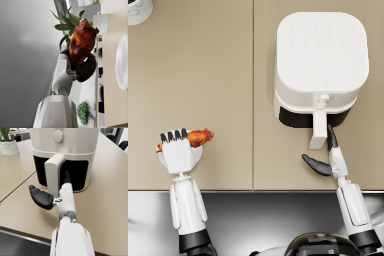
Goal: Pick up the drumstick and place it into the air fryer
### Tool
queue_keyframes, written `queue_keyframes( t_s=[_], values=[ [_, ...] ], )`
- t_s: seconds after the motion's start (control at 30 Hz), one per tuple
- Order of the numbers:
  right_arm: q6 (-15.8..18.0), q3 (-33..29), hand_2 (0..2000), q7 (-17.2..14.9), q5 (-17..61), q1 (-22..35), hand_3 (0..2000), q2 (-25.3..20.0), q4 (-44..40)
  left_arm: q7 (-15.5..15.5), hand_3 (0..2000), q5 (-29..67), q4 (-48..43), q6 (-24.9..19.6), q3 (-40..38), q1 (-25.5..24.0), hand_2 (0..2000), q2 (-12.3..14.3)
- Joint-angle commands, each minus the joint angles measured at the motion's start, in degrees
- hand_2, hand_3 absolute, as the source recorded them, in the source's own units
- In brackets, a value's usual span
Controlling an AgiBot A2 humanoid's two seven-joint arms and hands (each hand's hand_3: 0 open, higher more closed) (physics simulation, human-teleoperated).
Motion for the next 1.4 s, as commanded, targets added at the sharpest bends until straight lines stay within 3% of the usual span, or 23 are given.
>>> queue_keyframes(
  t_s=[0.03, 0.3, 0.37, 0.4, 0.43, 0.57, 1.07, 1.4],
  values=[
    [0.0, -0.1, 0, 0.0, 0.0, 1.5, 0, -0.7, -4.6, 0.7, 2000, 0.0, -9.5, 0.9, -1.3, -0.4, 2000, 0.2],
    [-0.1, 3.2, 0, 0.0, 0.0, 7.4, 0, -3.9, -8.5, 2.2, 2000, 0.0, -15.2, 2.1, 0.1, -1.4, 2000, 0.7],
    [-1.7, 4.3, 0, 0.0, 0.1, 8.6, 0, -4.2, -9.0, 2.2, 2000, 0.0, -15.7, 2.2, 0.1, -1.5, 2000, 0.8],
    [-1.5, 4.7, 1361, 0.0, 0.2, 9.0, 327, -4.1, -8.8, 2.2, 2000, -0.1, -16.0, 2.1, 0.1, -1.7, 2000, 0.9],
    [-3.1, 4.8, 2000, 0.0, 0.2, 9.0, 653, -4.0, -8.4, 2.2, 2000, -0.1, -16.4, 2.1, 0.2, -1.9, 2000, 1.0],
    [-7.7, 7.4, 2000, -0.2, 0.3, 6.8, 1960, -2.1, -3.4, 2.3, 2000, -0.1, -15.7, 2.1, 0.4, -2.7, 2000, 1.3],
    [-9.0, 17.0, 2000, -0.8, 0.3, -4.0, 2000, 10.0, 19.6, 2.4, 2000, -34.4, -20.2, 1.9, 4.9, 1.6, 2000, 1.4],
    [-9.7, 25.3, 2000, -0.8, 0.3, -7.0, 2000, 18.5, 30.6, 2.4, 2000, -38.7, -24.7, 2.1, 12.5, 3.9, 2000, 2.6]
  ],
)
